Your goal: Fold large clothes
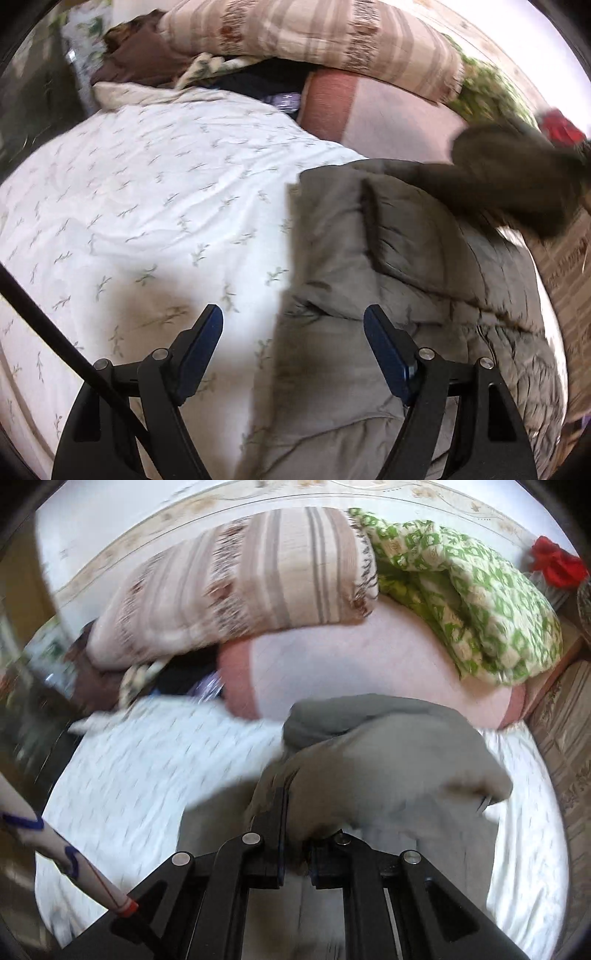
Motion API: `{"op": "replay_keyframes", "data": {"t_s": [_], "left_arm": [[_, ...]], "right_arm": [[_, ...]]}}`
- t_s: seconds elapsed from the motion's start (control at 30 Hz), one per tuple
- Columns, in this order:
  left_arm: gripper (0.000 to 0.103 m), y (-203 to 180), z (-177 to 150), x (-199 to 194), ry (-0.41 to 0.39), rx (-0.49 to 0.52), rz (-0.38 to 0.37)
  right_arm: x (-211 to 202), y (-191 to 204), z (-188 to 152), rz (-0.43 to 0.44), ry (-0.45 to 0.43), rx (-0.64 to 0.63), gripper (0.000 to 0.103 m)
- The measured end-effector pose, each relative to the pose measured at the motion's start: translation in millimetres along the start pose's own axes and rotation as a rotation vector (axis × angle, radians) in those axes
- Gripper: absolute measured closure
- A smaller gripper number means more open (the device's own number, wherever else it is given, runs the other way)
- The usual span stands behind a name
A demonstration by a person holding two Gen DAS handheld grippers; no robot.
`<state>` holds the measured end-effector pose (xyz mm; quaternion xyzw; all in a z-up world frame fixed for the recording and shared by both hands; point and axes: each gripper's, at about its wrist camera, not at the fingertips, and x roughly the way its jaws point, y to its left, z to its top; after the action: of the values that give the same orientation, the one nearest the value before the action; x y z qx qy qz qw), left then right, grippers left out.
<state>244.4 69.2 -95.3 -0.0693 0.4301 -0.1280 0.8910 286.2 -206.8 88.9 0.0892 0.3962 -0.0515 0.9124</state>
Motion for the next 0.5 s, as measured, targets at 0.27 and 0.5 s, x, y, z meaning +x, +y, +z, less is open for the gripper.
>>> {"op": "replay_keyframes", "data": {"t_s": [0.27, 0.5], "left_arm": [[0.025, 10.5, 5.0, 2.6, -0.003, -0.038, 0.027], [0.025, 3.3, 1.6, 5.6, 0.003, -0.011, 0.048]], "right_arm": [[9.6, -0.3, -121.6, 0.088, 0.12, 0.081, 0.093], [96.6, -17.9, -159.5, 0.129, 0.2, 0.208, 0.092]]}}
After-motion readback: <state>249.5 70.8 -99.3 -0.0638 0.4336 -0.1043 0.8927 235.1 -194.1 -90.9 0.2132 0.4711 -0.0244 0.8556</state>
